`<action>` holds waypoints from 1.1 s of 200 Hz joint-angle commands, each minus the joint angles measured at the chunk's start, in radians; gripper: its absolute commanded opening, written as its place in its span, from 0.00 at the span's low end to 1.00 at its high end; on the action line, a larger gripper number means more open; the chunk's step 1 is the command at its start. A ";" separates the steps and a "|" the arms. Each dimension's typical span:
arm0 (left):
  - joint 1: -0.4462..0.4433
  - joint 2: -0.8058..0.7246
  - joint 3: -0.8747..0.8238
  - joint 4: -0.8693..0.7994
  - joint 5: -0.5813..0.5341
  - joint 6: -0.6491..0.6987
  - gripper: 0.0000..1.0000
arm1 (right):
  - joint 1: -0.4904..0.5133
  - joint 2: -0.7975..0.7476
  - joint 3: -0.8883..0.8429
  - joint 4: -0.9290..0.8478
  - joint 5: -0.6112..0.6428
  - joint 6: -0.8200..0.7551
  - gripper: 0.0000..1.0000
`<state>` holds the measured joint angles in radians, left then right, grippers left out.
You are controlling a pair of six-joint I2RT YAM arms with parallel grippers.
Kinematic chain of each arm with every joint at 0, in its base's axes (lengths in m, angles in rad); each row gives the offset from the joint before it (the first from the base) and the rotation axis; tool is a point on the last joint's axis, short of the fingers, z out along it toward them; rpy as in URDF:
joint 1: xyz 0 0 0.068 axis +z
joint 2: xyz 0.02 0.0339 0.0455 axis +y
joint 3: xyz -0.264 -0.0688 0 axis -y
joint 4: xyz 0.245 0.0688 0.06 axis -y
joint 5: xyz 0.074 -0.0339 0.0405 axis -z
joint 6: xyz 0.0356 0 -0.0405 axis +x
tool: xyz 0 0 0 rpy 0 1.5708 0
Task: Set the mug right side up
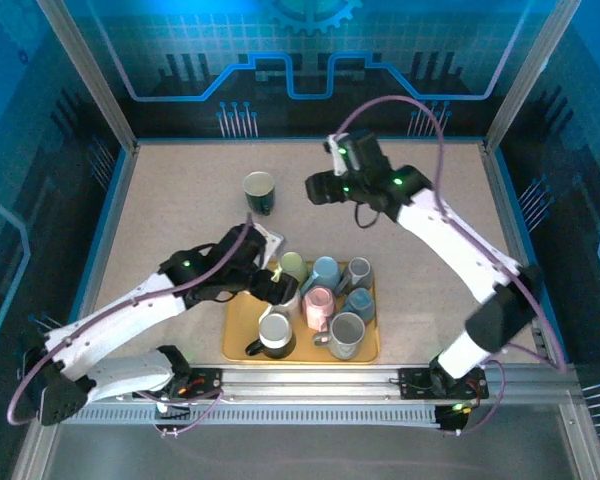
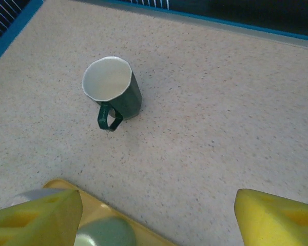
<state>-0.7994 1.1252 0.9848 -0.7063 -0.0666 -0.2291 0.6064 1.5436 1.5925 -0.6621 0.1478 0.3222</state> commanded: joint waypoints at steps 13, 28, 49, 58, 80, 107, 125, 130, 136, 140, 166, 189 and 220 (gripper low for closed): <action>-0.019 0.136 0.083 -0.105 0.000 0.072 0.99 | 0.009 -0.212 -0.174 0.045 -0.067 0.012 0.79; -0.018 0.174 0.095 -0.115 -0.018 0.089 0.99 | 0.010 -0.292 -0.240 0.044 -0.084 0.002 0.79; -0.018 0.223 0.114 -0.139 -0.005 0.100 0.99 | 0.010 -0.379 -0.310 0.034 -0.083 -0.022 0.79; -0.018 0.243 0.123 -0.156 0.008 0.100 0.98 | 0.010 -0.408 -0.334 0.028 -0.082 -0.029 0.79; -0.019 0.277 0.136 -0.189 0.018 0.094 0.93 | 0.009 -0.460 -0.367 0.015 -0.091 -0.054 0.79; -0.019 0.292 0.126 -0.183 0.050 0.083 0.92 | 0.009 -0.505 -0.382 0.015 -0.102 -0.091 0.80; -0.018 0.313 0.123 -0.177 0.059 0.081 0.92 | 0.007 -0.519 -0.396 0.017 -0.103 -0.100 0.80; -0.018 0.321 0.121 -0.175 0.059 0.080 0.92 | 0.007 -0.523 -0.402 0.020 -0.106 -0.101 0.80; -0.018 0.328 0.120 -0.172 0.057 0.083 0.92 | 0.007 -0.526 -0.409 0.024 -0.110 -0.101 0.80; -0.019 0.334 0.118 -0.171 0.055 0.083 0.92 | 0.007 -0.529 -0.413 0.027 -0.113 -0.101 0.80; -0.018 0.364 0.111 -0.161 0.053 0.075 0.92 | 0.007 -0.542 -0.437 0.045 -0.120 -0.100 0.80; -0.018 0.386 0.096 -0.143 0.040 0.068 0.92 | 0.008 -0.550 -0.443 0.048 -0.122 -0.100 0.80; -0.018 0.423 0.089 -0.123 0.039 0.054 0.89 | 0.007 -0.557 -0.450 0.050 -0.125 -0.100 0.79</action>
<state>-0.8146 1.5219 1.0874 -0.8440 -0.0353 -0.1581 0.6102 1.0130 1.1492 -0.6369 0.0402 0.2348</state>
